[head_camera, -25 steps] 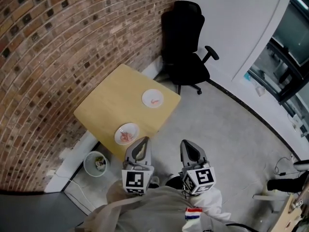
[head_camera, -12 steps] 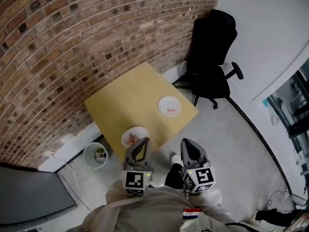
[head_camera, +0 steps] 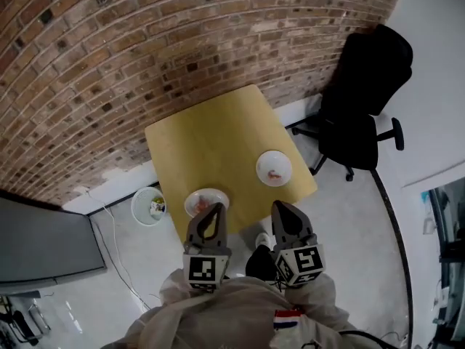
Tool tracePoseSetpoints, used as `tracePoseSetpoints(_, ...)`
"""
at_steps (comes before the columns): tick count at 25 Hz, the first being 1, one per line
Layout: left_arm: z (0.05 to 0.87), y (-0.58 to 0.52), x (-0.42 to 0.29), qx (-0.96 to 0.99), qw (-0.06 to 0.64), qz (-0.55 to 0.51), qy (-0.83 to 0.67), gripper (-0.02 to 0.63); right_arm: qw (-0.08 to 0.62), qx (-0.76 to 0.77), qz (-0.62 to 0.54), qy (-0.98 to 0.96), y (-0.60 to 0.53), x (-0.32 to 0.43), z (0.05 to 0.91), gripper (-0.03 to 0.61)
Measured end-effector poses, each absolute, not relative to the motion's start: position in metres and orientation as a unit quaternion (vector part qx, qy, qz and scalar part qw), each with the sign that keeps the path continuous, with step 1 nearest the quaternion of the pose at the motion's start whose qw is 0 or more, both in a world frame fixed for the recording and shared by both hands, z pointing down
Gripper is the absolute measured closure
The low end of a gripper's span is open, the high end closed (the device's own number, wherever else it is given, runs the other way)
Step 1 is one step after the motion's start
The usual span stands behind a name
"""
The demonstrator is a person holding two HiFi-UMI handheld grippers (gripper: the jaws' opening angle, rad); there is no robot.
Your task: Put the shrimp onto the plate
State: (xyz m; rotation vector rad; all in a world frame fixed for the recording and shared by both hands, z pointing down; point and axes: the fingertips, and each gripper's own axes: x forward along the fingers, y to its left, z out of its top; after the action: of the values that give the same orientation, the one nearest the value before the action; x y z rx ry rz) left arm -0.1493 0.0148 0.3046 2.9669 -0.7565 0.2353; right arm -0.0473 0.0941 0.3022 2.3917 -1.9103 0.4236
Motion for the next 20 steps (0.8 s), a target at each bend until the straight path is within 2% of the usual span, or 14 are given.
tracePoseSetpoints(7, 0.311, -0.004, -0.139, 0.940, 0.028, 0.091, -0.328, 0.598, 0.023, 0.715, 0.145, -0.683, 0.051, -0.021, 0.306, 0.555)
tracePoseSetpoints(20, 0.294, -0.017, -0.158, 0.892, 0.030, 0.079, -0.444, 0.598, 0.030, 0.628, 0.122, -0.768, 0.001, -0.026, 0.283, 0.555)
